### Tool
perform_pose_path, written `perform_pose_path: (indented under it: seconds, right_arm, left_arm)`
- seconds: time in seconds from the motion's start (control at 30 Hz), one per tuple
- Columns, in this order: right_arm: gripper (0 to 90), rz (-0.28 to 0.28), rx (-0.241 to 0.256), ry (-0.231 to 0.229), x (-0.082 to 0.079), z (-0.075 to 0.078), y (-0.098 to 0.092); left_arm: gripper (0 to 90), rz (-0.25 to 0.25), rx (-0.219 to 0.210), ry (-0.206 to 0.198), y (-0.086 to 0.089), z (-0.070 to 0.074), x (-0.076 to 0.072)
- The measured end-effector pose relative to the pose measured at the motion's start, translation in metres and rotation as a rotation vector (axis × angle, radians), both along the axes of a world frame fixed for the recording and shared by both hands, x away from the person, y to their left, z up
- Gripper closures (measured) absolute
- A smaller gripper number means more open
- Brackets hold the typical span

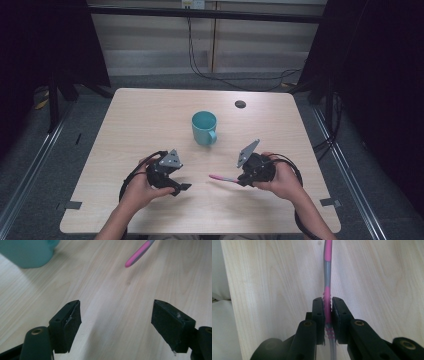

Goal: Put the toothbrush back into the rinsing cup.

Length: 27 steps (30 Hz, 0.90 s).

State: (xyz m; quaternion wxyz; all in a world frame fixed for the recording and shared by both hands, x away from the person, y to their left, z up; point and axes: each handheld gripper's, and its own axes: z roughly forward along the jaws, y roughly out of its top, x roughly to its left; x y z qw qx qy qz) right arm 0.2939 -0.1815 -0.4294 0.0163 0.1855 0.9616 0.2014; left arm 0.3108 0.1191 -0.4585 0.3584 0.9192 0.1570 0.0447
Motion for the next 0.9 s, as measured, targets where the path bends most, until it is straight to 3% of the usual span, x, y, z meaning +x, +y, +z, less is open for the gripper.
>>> perform_pose_path:
  seconds: [0.1, 0.43, 0.7, 0.9]
  right_arm:
    - [81.5, 0.004, 0.012, 0.005, 0.001, 0.001, 0.003]
    - [81.6, 0.049, 0.041, 0.005, 0.003, 0.005, 0.016]
    - [81.6, 0.079, 0.068, -0.003, 0.002, 0.010, 0.021]
    - [81.5, 0.096, 0.062, 0.001, 0.000, 0.011, 0.026]
  left_arm:
    - [27.0, -0.036, 0.043, -0.004, -0.009, 0.003, 0.001]
    - [37.1, -0.127, 0.129, -0.044, -0.039, 0.008, 0.000]
    - [46.9, -0.206, 0.173, -0.087, -0.064, 0.009, -0.002]
    - [57.0, -0.242, 0.202, -0.107, -0.075, 0.008, -0.006]
